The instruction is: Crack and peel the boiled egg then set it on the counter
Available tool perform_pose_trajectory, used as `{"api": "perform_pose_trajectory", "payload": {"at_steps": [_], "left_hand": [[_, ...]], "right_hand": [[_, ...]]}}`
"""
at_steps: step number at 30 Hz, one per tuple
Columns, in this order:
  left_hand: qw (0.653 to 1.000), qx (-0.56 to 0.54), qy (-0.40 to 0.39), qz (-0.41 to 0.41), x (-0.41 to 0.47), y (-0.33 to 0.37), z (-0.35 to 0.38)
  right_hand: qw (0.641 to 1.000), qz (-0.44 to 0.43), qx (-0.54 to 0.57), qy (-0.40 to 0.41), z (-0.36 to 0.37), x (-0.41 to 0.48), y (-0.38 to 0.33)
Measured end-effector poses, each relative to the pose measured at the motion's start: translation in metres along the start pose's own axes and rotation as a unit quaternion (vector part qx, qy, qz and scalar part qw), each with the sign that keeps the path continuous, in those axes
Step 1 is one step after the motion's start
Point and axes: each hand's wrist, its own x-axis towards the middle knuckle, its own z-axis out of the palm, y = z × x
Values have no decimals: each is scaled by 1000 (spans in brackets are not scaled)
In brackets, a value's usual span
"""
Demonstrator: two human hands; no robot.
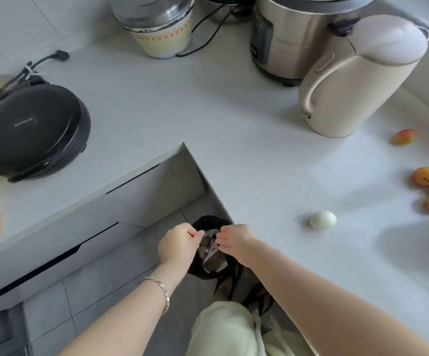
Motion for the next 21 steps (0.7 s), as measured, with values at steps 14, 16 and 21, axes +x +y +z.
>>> {"api": "perform_pose_trajectory", "payload": {"at_steps": [14,16,21], "left_hand": [[970,151,-123,146,-20,7,-5],[965,152,-161,142,-17,6,-7],[954,237,-138,117,-8,23,-23]], "right_hand": [[996,-7,87,-9,29,-27,-26],[1000,-18,18,-1,30,-30,-30],[937,-168,-304,39,15,-48,-45]]}}
